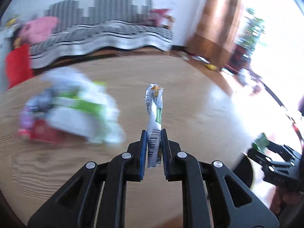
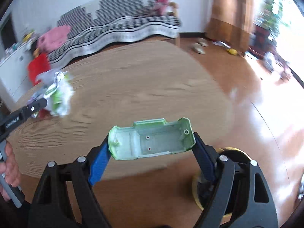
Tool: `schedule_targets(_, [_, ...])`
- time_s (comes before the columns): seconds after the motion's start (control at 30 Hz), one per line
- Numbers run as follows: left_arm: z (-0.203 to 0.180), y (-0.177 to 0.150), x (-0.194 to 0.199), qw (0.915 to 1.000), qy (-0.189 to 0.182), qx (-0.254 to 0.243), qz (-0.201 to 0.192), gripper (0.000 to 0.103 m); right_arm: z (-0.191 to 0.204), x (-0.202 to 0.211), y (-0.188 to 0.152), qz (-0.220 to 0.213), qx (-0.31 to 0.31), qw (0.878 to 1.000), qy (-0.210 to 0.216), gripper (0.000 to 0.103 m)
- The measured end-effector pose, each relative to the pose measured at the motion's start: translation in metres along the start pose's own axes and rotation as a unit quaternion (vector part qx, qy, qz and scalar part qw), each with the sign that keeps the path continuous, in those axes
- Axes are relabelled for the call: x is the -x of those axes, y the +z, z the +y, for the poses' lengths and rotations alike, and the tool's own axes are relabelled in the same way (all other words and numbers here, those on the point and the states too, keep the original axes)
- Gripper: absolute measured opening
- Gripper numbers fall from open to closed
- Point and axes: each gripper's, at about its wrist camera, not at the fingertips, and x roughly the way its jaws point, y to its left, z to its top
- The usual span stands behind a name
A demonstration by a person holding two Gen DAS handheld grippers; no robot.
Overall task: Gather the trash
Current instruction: 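Carry wrapper and car shell over the bin and open both grippers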
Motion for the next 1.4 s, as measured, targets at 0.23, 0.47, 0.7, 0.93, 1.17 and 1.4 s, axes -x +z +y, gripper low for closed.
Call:
schedule_targets(0.23, [-0.137, -0.031, -0.038, 0.9911, -0.087, -0.093, 0.038, 0.014, -0.106, 0.016, -0.035, 0.012, -0.074, 0.996, -0.046, 0.079])
schedule_targets(0.47, [-0.225, -0.074, -0.089, 0.9734, -0.140, -0.151, 0.100, 0.014, -0.183, 0.022, -0.071, 0.032, -0.137, 0.987, -0.077, 0.079])
schedule_targets(0.7, [-0.263, -0.108, -0.139, 0.9555, -0.163, -0.179, 0.169, 0.014, -0.219, 0.015, -0.095, 0.062, -0.171, 0.979, -0.088, 0.079])
schedule_targets(0.93, [-0.273, -0.123, -0.159, 0.9468, -0.173, -0.185, 0.198, 0.014, -0.221, 0.009, -0.100, 0.072, -0.171, 0.979, -0.083, 0.079])
schedule_targets(1.17, [-0.278, -0.125, -0.161, 0.9481, -0.171, -0.186, 0.193, 0.076, -0.224, 0.002, -0.094, 0.076, -0.173, 0.978, -0.084, 0.079])
schedule_targets(1.4, [-0.277, -0.120, -0.152, 0.9500, -0.164, -0.194, 0.181, 0.077, -0.223, -0.003, -0.092, 0.081, -0.177, 0.977, -0.082, 0.079])
